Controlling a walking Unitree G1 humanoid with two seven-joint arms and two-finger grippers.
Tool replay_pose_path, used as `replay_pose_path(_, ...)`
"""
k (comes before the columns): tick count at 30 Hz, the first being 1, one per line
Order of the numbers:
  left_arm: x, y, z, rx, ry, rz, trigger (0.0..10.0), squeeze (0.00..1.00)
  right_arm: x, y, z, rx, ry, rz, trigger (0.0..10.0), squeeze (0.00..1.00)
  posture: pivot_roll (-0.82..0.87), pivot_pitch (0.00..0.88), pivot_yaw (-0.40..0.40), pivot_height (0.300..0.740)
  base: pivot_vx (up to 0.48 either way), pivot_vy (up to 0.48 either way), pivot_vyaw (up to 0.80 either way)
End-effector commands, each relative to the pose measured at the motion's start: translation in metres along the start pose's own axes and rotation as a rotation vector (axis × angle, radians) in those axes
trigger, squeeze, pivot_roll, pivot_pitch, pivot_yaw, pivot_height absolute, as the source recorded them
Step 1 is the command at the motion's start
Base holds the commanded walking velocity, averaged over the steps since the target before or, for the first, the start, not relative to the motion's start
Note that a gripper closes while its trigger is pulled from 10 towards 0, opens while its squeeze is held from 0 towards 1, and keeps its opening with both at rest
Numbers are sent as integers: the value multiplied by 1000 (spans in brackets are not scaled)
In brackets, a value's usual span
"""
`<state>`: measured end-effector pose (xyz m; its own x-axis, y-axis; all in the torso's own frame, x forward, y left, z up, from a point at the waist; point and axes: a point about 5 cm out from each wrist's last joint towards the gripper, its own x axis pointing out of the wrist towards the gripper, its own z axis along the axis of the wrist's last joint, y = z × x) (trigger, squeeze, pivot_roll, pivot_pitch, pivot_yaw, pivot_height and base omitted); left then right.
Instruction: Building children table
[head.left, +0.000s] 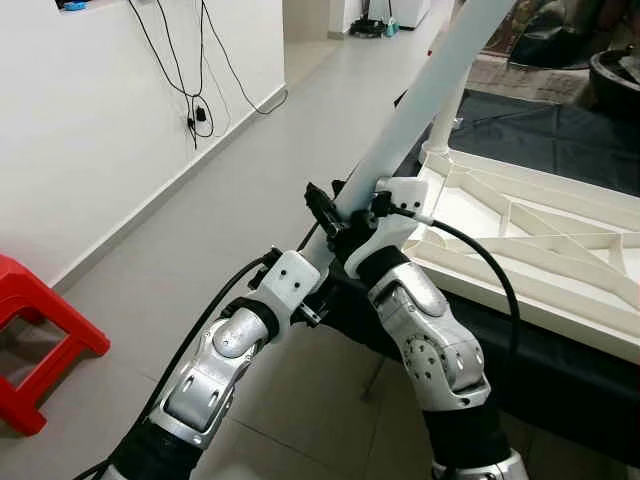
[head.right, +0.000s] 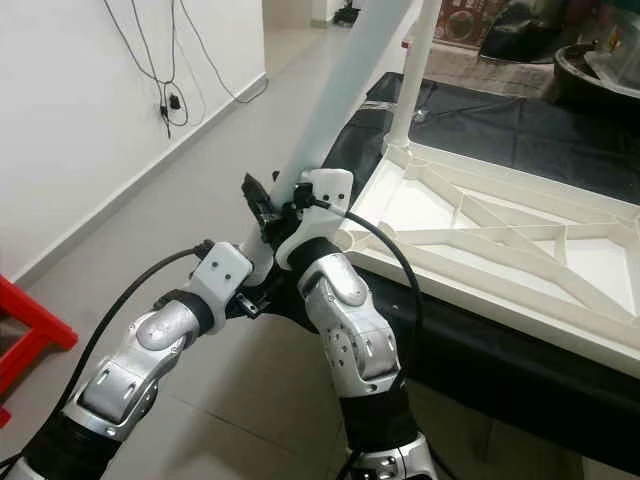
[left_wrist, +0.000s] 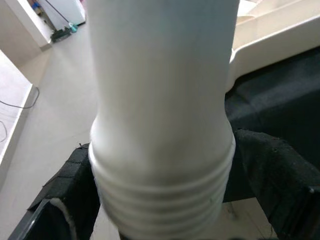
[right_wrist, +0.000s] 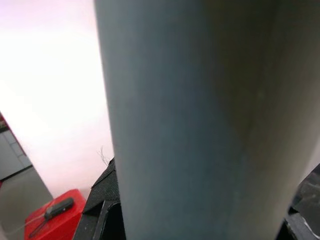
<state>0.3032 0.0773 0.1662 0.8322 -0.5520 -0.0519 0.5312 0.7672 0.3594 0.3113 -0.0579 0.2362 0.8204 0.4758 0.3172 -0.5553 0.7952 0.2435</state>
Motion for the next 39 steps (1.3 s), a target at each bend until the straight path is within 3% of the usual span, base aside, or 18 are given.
replay_pose_path(1, 1, -1, -1, 7, 0, -10, 10000, 0, -1, 5, 2, -1, -7, 24, 10000, 0, 93, 96, -20, 740, 0, 0, 0)
replay_pose_path(11, 3, -3, 0, 4, -14, -28, 10000, 0, -4, 10, -1, 6, 9, 44, 10000, 0, 93, 99, -20, 740, 0, 0, 0)
replay_pose_path(12, 3, -4, 0, 1, -15, -31, 8275, 0, -4, 10, -2, 7, 10, 45, 10000, 0, 93, 99, -20, 740, 0, 0, 0)
replay_pose_path(13, 3, -6, -1, -2, -16, -38, 1647, 0, -4, 11, -2, 7, 12, 47, 10000, 0, 93, 101, -20, 740, 0, 0, 0)
replay_pose_path(14, 3, -6, -1, -2, -16, -38, 1647, 0, -4, 11, -2, 7, 12, 47, 10000, 0, 93, 101, -20, 740, 0, 0, 0)
replay_pose_path(15, 3, -8, -1, -6, -17, -45, 0, 0, -5, 12, -2, 7, 15, 51, 10000, 0, 93, 102, -19, 740, 0, 0, 0)
replay_pose_path(27, -1, -12, -6, -12, -12, -70, 0, 0, -6, 11, -4, -31, 24, 54, 10000, 0, 93, 105, -21, 740, 0, 0, 0)
replay_pose_path(28, -2, -14, -6, -22, -15, -89, 10000, 0, -7, 9, -5, -42, 25, 51, 10000, 0, 93, 105, -22, 740, 0, 0, 0)
replay_pose_path(30, -3, -15, -6, -29, -18, -102, 10000, 0, -7, 9, -6, -48, 26, 50, 10000, 0, 93, 105, -22, 740, 0, 0, 0)
replay_pose_path(31, -4, -15, -6, -31, -19, -107, 10000, 0, -7, 7, -6, -66, 26, 50, 10000, 1000, 95, 107, -20, 740, 0, 0, 0)
replay_pose_path(36, -14, -9, -7, -83, -29, -162, 10000, 0, -8, 4, -5, -92, 31, 91, 10000, 1000, 99, 106, -18, 740, 0, 0, 0)
replay_pose_path(37, -20, -5, -9, -116, -23, -205, 10000, 0, -8, 2, -4, -82, 36, 125, 10000, 0, 100, 106, -15, 740, 0, 0, 0)
replay_pose_path(39, -25, -3, -11, -135, -19, -233, 10000, 0, -9, 1, -3, -73, 39, 149, 10000, 0, 100, 106, -15, 740, 0, 0, 0)
